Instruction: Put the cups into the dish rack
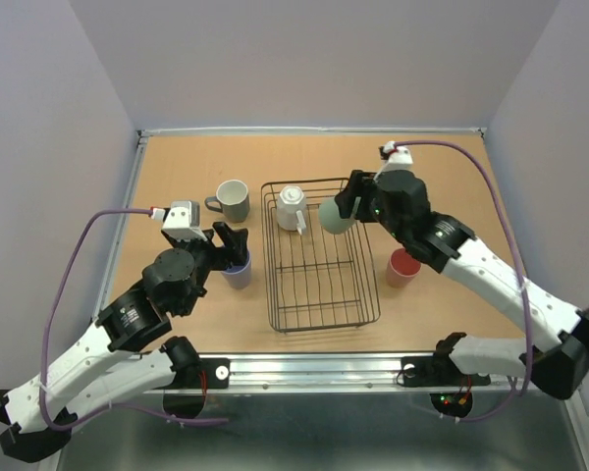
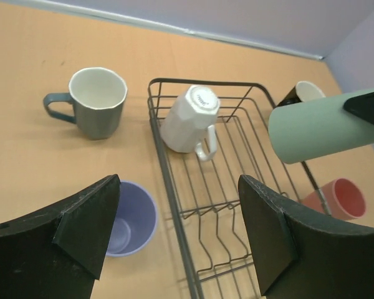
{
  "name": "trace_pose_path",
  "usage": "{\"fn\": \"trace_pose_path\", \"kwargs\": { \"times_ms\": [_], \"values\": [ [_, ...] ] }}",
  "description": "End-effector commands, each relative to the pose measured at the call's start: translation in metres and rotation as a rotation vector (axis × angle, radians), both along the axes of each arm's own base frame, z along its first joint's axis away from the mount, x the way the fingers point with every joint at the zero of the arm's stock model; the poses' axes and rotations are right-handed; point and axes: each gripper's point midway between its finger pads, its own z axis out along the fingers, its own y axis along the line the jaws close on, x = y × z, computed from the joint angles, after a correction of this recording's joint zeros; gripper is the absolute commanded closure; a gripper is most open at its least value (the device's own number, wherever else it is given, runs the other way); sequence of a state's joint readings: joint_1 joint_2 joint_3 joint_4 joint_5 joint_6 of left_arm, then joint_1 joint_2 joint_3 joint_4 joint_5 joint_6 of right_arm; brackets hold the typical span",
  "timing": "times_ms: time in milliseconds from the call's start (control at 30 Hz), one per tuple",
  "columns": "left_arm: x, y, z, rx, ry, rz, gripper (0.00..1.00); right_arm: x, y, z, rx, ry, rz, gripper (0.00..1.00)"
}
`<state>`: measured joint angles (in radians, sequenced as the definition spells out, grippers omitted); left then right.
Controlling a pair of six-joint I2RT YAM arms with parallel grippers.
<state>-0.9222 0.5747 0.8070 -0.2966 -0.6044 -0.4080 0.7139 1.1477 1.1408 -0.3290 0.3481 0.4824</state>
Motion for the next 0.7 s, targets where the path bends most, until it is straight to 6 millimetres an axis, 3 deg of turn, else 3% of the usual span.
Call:
{"fn": "trace_pose_path", "kwargs": {
  "times_ms": [0, 167, 267, 667],
  "values": [
    [0.003, 0.019, -0.007, 0.083, 0.003, 0.075, 0.12, 0.014, -0.005, -0.01, -0.158, 0.043, -0.03, 1.0],
    [0.0, 0.02, -0.007, 0.069, -0.01, 0.061, 0.12, 0.05, 0.004, -0.017, -0.269, 0.041, -0.088, 1.0],
    [0.0, 0.021, -0.008, 0.071, -0.008, 0.062, 0.12, 0.061, 0.012, -0.023, -0.295, 0.052, -0.088, 1.0],
    [0.002, 0.013, -0.015, 0.088, 0.013, 0.038, 0.12, 0.099, 0.041, -0.09, -0.382, 0.155, -0.088, 1.0]
  ]
}}
